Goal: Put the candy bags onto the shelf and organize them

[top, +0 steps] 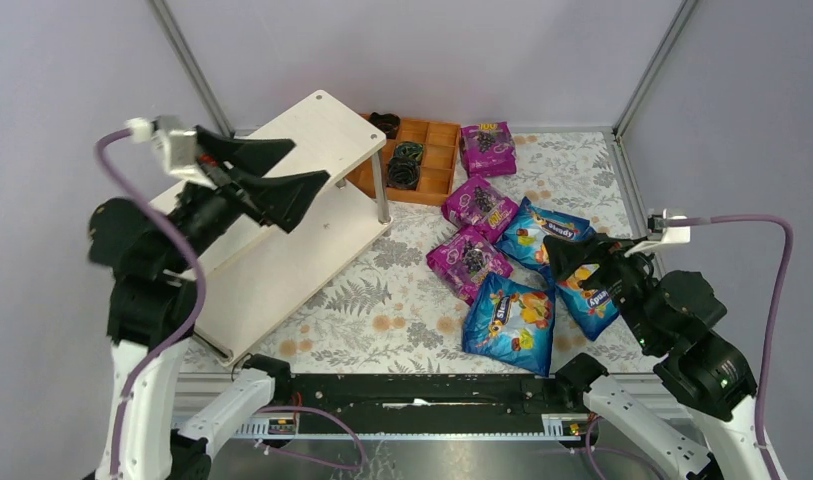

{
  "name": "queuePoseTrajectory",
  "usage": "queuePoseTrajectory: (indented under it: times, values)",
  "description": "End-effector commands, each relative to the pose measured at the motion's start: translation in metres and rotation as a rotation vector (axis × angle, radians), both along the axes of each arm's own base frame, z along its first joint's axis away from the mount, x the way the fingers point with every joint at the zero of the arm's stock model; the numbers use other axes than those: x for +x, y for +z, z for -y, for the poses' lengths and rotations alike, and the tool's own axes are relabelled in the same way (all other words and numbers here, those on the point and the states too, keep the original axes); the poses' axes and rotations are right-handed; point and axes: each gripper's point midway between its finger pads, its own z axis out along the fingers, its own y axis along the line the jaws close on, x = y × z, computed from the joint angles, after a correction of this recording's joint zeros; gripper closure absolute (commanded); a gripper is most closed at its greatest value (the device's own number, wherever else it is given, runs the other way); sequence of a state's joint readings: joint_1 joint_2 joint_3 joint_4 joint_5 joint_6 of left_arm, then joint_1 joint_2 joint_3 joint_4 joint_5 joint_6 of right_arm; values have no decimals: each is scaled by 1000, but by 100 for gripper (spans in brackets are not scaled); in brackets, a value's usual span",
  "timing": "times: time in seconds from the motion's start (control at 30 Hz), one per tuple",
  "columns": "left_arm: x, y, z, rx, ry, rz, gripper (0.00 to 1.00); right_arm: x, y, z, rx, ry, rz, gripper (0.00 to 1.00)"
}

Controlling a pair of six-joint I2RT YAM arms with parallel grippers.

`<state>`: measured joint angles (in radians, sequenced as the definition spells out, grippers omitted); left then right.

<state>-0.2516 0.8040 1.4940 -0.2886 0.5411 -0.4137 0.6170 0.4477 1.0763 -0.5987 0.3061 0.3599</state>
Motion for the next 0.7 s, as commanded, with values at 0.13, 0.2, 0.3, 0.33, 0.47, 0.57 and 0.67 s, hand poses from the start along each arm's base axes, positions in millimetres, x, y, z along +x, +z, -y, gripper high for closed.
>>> queuePoseTrajectory:
  times: [0.13,0.2,0.3,0.33,0.47,0.57,0.67]
  values:
    - [31,-38,44,20,-147,-127,1,22,-32,-3,-92,-67,-137,0]
    - [35,-48,54,41,-158,-139,1,26,-47,-8,-110,-58,-171,0]
    - [41,-65,71,79,-157,-153,1,30,-70,-17,-125,-36,-226,0]
    - [43,-71,79,97,-156,-159,1,30,-78,-23,-128,-10,-241,0]
    - [47,-101,111,199,-135,-170,1,33,-111,-40,-114,38,-314,0]
    - [50,-117,120,262,-126,-153,1,33,-142,-55,-111,83,-407,0]
    - [55,-133,117,305,-93,-140,1,29,-170,-76,-74,164,-475,0]
